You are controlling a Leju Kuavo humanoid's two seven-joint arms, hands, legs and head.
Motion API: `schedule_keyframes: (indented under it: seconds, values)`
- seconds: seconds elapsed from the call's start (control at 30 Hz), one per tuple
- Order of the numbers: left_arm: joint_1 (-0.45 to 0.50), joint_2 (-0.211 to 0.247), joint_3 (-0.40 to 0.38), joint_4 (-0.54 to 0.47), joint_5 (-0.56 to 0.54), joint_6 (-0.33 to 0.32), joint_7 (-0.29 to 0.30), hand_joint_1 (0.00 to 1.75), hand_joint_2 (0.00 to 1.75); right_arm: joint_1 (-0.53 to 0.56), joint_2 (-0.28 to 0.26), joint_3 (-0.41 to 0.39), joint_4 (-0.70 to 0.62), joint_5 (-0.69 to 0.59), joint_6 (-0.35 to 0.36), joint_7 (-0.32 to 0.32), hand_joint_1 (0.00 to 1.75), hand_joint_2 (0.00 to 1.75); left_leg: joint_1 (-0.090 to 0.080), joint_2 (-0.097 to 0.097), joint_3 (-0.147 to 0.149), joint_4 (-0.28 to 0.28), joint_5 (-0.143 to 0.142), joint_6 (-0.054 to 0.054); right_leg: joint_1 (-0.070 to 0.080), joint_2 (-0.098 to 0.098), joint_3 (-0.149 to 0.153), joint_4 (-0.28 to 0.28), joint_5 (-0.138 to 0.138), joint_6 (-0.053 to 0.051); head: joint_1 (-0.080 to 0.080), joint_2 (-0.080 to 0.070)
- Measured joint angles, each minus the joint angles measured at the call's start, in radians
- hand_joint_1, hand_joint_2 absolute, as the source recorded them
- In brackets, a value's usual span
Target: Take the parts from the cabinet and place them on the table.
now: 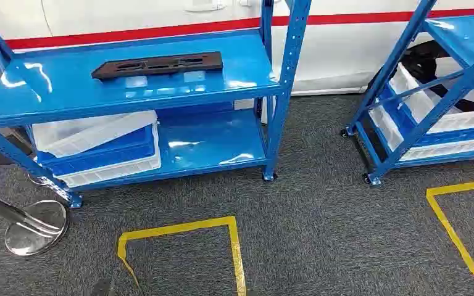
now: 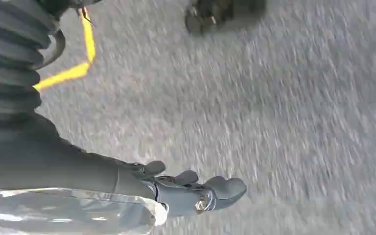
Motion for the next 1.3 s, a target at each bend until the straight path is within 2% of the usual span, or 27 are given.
schedule_keyframes:
  seconds: [0.17,0.33,0.4,0.5,0.63,0.93,1.3]
  values:
    - [-0.025,0.004,0.031,0.021,-0.021,-0.058,-0.019,0.0,0.0,-0.072,-0.063,0.067,0.004,-0.06,-0.072,-0.084,0.0,0.0,0.0,0.0,0.0,0.0,0.001,0.001,-0.001,0.0,0.0,0.0,0.0,0.001,0.0,0.0]
    - [-0.039,0.008,0.059,0.04,-0.035,-0.115,-0.039,0.0,0.0,-0.142,-0.122,0.126,-0.002,-0.091,-0.108,-0.175,0.0,0.0,-0.001,0.0,0.0,0.001,0.001,0.001,-0.001,0.0,0.001,0.0,0.001,0.001,0.0,0.0]
    - [-0.041,0.01,0.066,0.047,-0.037,-0.136,-0.045,0.0,0.0,-0.164,-0.145,0.132,-0.027,-0.084,-0.115,-0.214,0.0,0.0,-0.001,-0.001,0.0,0.001,0.001,0.001,-0.001,-0.001,0.0,0.0,0.001,0.001,0.0,0.0]
    - [-0.049,0.01,0.075,0.053,-0.037,-0.152,-0.05,0.0,0.0,-0.195,-0.17,0.132,-0.069,-0.03,-0.139,-0.228,0.0,0.0,-0.001,0.0,0.0,0.001,0.001,0.001,-0.001,0.0,0.0,0.0,0.001,0.001,0.0,0.0]
    - [-0.049,0.01,0.081,0.06,-0.037,-0.155,-0.051,0.0,0.0,-0.201,-0.19,0.125,-0.138,0.063,-0.154,-0.214,0.0,0.0,-0.001,-0.001,0.0,0.001,0.001,0.001,-0.001,-0.002,0.0,0.0,0.001,0.001,0.0,0.0]
    - [-0.05,0.013,0.084,0.068,-0.037,-0.158,-0.054,0.0,0.0,-0.214,-0.232,0.073,-0.361,0.286,-0.151,-0.123,0.0,0.0,-0.001,-0.002,0.0,0.0,0.002,0.002,-0.001,-0.002,0.001,0.0,0.001,0.001,0.0,0.0]
    - [-0.05,0.017,0.084,0.07,-0.042,-0.167,-0.057,0.0,0.0,-0.264,-0.268,-0.008,-0.668,0.538,-0.095,0.005,0.0,0.0,-0.001,-0.002,-0.001,0.001,0.002,0.002,-0.001,-0.002,0.007,0.001,0.001,0.001,0.0,0.0]
